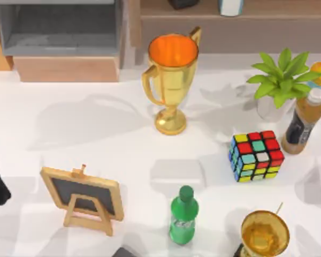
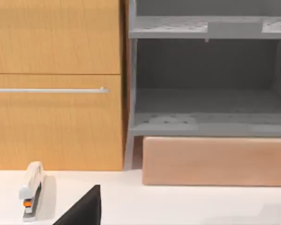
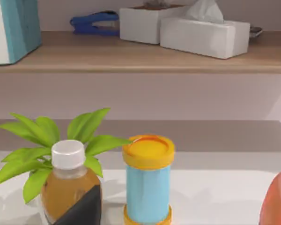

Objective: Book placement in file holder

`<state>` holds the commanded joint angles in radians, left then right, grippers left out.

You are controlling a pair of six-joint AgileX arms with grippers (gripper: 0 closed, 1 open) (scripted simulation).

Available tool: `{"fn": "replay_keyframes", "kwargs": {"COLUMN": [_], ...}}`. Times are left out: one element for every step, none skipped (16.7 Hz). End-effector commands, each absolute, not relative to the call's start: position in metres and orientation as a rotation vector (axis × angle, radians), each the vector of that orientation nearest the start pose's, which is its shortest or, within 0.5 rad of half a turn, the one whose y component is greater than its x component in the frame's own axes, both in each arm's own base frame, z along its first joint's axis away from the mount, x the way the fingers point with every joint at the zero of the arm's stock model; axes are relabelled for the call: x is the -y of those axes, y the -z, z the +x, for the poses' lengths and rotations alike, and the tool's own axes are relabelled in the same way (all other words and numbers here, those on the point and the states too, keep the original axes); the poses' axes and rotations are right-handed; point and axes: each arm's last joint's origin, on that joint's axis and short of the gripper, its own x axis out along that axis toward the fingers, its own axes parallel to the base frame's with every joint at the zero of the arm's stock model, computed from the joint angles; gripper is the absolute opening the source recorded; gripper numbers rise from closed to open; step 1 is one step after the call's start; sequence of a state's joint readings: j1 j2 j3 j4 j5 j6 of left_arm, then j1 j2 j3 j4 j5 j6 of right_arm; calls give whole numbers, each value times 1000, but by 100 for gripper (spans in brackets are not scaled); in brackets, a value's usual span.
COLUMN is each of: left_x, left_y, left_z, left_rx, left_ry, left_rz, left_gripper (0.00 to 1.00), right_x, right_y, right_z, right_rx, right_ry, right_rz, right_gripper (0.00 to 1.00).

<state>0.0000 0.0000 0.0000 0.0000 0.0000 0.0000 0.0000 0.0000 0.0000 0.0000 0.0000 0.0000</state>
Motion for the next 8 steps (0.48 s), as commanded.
{"fn": "replay_keyframes", "kwargs": {"left_x": [1,1,2,2,3,5,7,9], "left_y": [-160,-160,-163,-168,-177,-188,-201,-216], "left_z": [106,106,106,106,106,107,109,112], "left_rx": [0,0,2,7,13,20,27,34], "left_ry": [0,0,1,2,4,6,10,13], "left_rz": [0,0,0,-1,-1,-2,-4,-6], "left_gripper": [100,100,100,100,100,100,100,100], "right_x": [1,1,1,1,1,1,1,1], "right_y": [-160,-160,-160,-160,-160,-160,-160,-160], "right_z": [106,106,106,106,106,106,106,106], "right_rx": [0,0,0,0,0,0,0,0], "right_ry": [0,0,0,0,0,0,0,0], "right_rz": [0,0,0,0,0,0,0,0], "right_gripper": [100,100,100,100,100,100,100,100]}}
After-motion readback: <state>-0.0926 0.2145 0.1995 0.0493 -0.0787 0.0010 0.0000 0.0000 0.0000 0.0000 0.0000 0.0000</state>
